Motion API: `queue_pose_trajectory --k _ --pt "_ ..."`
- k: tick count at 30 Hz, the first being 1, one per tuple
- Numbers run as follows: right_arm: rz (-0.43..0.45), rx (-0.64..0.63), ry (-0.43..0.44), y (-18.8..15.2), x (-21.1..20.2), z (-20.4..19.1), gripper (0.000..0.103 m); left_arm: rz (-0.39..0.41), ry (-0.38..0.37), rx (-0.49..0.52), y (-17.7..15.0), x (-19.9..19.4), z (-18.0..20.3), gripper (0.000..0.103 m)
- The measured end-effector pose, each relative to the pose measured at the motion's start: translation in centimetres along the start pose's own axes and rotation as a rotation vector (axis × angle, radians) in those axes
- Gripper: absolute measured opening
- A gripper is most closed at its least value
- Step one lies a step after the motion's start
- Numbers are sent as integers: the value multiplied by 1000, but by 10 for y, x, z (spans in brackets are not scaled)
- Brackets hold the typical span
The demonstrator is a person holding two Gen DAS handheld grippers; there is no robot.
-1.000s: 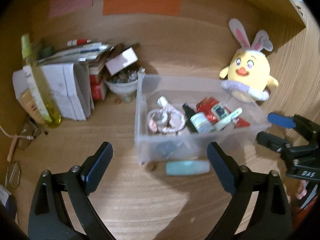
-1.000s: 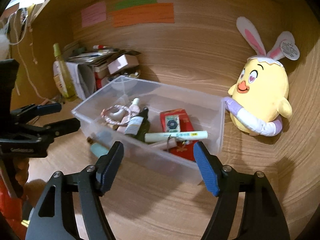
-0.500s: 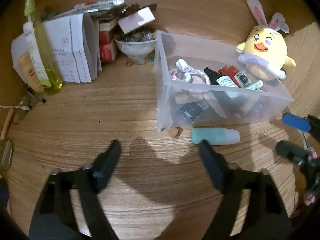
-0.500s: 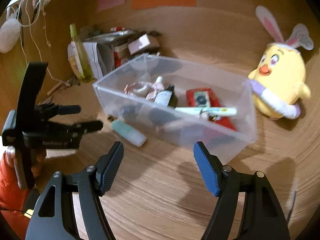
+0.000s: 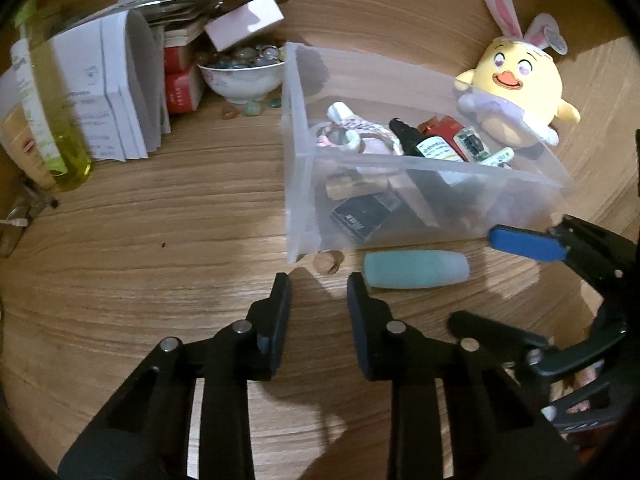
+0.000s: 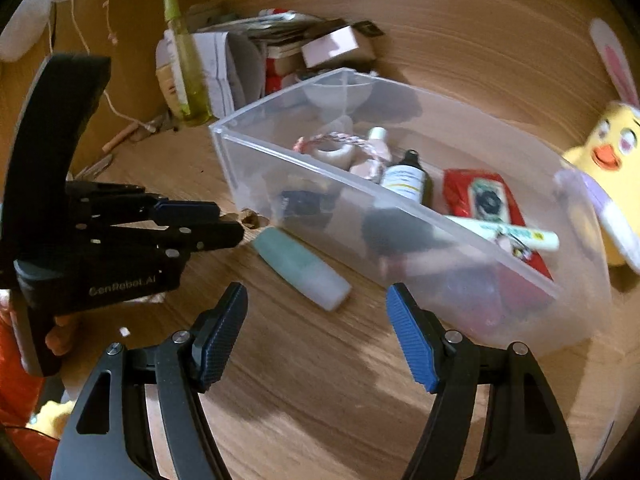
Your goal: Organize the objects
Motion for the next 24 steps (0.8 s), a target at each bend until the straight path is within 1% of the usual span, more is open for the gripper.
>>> queue_pose_trajectory --k 1,2,3,5,7,9,12,16,18,19,20,21,23,24 --pt "-3 -8 -2 1 2 -1 67 -3 -4 5 1 1 1 20" --pt "-4 -15 -16 3 4 -2 61 -6 -8 12 2 2 2 14" --pt "-3 -16 -26 4 5 -2 59 -6 -7 16 2 2 3 13" --pt "-17 -15 -1 4 8 -2 53 -1 -11 14 3 2 3 13" --pt "-25 -15 -1 5 11 -2 52 1 -14 6 3 3 1 13" --pt "-25 -23 -27 5 13 -3 52 0 -17 -6 5 4 -2 13" --pt "-37 -21 -6 7 17 -4 52 -5 -39 -20 6 5 -4 13" --pt "-59 -36 -9 6 25 -11 52 -5 -30 -17 6 6 -2 13" --pt "-53 -45 -10 5 25 -12 43 -5 -27 -12 7 7 0 14" --pt "-51 -50 -3 4 23 -13 32 -5 -26 -10 8 8 2 15" --pt "-52 -50 8 3 22 -13 29 -7 -25 -8 8 9 4 15" --pt "-55 -46 17 2 20 -13 29 -6 -19 -4 9 10 6 16" --pt "-53 -52 11 -2 16 -12 27 -5 -15 11 9 10 10 24" --pt "-53 -57 11 -4 13 -13 25 -5 -15 19 9 11 13 25"
Point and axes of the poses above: each gripper's, at about its wrist camera, not at the fingertips, and x roughly the way its jaws point, z to its right, y to its top, the point moved 2 cm from there along x, roughly the way its jaws point, and after that the axes turned 2 degrees about z, right-handed, at the moved point
